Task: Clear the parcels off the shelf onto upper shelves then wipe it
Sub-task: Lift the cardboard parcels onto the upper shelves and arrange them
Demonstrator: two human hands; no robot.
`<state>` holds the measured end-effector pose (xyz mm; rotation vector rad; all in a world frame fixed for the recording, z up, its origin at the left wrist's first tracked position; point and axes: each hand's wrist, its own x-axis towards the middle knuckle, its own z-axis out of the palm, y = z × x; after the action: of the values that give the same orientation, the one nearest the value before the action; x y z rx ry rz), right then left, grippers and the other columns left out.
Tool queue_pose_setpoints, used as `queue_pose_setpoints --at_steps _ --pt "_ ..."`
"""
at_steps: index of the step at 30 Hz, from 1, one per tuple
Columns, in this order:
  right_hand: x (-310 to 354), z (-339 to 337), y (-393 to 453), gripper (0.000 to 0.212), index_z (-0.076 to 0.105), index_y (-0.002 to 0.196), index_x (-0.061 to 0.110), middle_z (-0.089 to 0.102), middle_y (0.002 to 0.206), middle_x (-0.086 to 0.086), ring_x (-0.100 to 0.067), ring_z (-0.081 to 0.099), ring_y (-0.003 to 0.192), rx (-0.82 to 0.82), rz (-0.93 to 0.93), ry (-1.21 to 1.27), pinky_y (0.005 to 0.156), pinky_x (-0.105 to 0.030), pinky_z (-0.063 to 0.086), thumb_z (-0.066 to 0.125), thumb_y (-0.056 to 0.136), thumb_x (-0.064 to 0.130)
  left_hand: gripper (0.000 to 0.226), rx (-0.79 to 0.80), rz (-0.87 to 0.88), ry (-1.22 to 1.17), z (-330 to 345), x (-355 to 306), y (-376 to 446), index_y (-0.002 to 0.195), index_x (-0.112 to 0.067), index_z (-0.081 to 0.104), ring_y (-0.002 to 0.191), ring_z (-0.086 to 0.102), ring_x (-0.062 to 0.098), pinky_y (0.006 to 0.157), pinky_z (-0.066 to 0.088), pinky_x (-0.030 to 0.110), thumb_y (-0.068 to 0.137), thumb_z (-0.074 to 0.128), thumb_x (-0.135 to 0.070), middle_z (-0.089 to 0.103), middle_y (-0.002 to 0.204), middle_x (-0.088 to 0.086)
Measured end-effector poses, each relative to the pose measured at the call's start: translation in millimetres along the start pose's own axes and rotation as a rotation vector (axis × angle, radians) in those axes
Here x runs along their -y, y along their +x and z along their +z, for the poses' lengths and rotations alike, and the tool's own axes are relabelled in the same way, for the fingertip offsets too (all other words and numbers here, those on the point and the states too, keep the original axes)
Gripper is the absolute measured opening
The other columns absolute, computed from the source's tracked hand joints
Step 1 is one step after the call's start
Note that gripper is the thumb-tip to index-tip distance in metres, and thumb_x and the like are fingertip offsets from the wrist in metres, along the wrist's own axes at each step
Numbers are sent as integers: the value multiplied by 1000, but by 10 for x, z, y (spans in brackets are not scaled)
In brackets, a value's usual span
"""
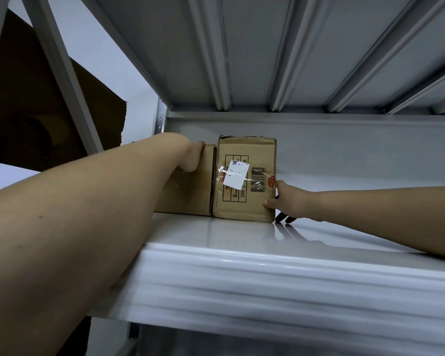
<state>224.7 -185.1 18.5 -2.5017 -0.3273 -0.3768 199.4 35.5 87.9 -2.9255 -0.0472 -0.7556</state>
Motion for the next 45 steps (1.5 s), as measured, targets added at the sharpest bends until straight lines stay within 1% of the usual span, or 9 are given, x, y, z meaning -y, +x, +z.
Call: queue_pose_setpoints --at_steps 4,11,17,24,29,33,37,41,45 --pt "49 -73 -46 55 23 141 10 46 134 -15 -31 60 99 51 31 -82 87 -40 51 51 98 30 82 -7 -59 6 38 -7 -32 153 -17 1 131 36 41 103 43 46 89 50 -1 20 153 18" --pt "199 -548 -351 72 22 148 11 58 125 -12 -32 65 102 134 89 -323 87 -40 54 50 94 50 76 -134 -198 36 -226 -398 -359 150 -2 6 135 28 42 105 37 44 88 49 5 13 151 21" --pt "81 -875 -778 44 49 129 11 67 110 -7 -27 68 92 -20 58 -377 76 -33 53 49 97 41 62 -378 -100 -54 -492 -907 -676 142 -4 22 127 37 37 94 39 45 88 53 -8 29 139 19" --pt "-279 -1151 -1300 18 63 105 14 72 95 -1 -19 70 77 -245 -4 -388 65 -27 53 51 96 23 31 -359 199 18 -690 -1718 -1201 121 -8 47 97 51 31 75 37 37 92 41 -3 53 114 12" --pt "-694 -1352 -1820 17 68 92 13 73 91 1 -17 71 76 -292 -16 -388 66 -28 53 52 92 15 14 -371 320 -85 -782 -2303 -1662 98 -14 40 86 45 28 73 38 36 92 40 -2 43 94 8" --pt "-1045 -1555 -2287 18 68 91 17 73 88 3 -15 70 74 -435 -72 -410 73 -32 56 50 90 15 13 -346 335 -186 -767 -2775 -1950 97 -12 43 85 44 29 72 36 34 92 41 0 44 89 7" --pt "-1429 -1671 -2730 20 66 85 29 72 85 9 -16 68 80 -594 -129 -397 84 -38 53 48 86 20 31 -389 316 -277 -663 -3219 -2256 118 -15 55 92 49 31 72 35 35 92 43 -3 58 114 9" --pt "-1838 -1635 -3087 25 67 99 28 68 104 9 -18 62 96 -757 -150 -397 78 -34 49 44 89 24 35 -530 291 -354 -400 -3622 -2547 123 -15 51 102 56 36 68 32 36 92 41 -4 58 118 12" --pt "-2115 -1436 -3300 31 63 115 19 62 115 4 -16 56 107 -884 -326 -336 89 -33 44 42 92 19 26 -849 324 -412 -48 -3712 -2691 109 -11 61 84 60 37 66 36 38 90 43 -13 64 97 11"
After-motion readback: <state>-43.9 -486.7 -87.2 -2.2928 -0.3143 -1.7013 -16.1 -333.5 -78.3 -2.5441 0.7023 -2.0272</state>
